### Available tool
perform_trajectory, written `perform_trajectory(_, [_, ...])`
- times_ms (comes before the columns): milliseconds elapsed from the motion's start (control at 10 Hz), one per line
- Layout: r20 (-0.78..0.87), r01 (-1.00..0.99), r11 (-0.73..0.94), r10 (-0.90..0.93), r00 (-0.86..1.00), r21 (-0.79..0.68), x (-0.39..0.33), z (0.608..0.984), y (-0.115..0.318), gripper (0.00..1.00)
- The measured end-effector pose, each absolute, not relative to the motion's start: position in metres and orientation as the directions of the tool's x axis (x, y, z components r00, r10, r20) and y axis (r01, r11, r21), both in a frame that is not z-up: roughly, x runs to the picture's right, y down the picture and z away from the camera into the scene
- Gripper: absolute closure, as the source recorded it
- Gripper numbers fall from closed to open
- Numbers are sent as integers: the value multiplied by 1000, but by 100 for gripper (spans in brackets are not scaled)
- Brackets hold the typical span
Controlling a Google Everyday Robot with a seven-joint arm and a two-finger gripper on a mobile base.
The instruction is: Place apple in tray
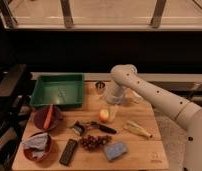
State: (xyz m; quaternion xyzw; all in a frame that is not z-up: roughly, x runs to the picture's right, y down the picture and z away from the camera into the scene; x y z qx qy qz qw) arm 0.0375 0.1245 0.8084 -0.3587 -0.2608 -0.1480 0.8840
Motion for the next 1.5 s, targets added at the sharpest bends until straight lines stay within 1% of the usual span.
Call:
perform_trajectory(500, [564, 424, 668, -7, 826, -612, 20, 852, 164, 20])
perform_trajectory(600, [566, 422, 659, 8, 824, -623, 18, 855, 168, 23])
perform_trajectory(800, [567, 416, 650, 28, 823, -636, 24, 853, 169, 43])
perform_trajectory(1000, [563, 384, 674, 58, 825, -632, 33, 848, 157, 62])
perform_trajectory(1100, [560, 368, 687, 68, 826, -626, 39, 845, 148, 74])
perform_trajectory(1200, [560, 364, 692, 71, 825, -623, 40, 844, 145, 82])
perform_trajectory(1300, [559, 357, 698, 74, 826, -620, 42, 843, 140, 94])
perform_trajectory(1400, [555, 348, 705, 77, 828, -618, 47, 842, 137, 99])
perform_trajectory(1500, [557, 346, 717, 71, 827, -605, 48, 840, 130, 100])
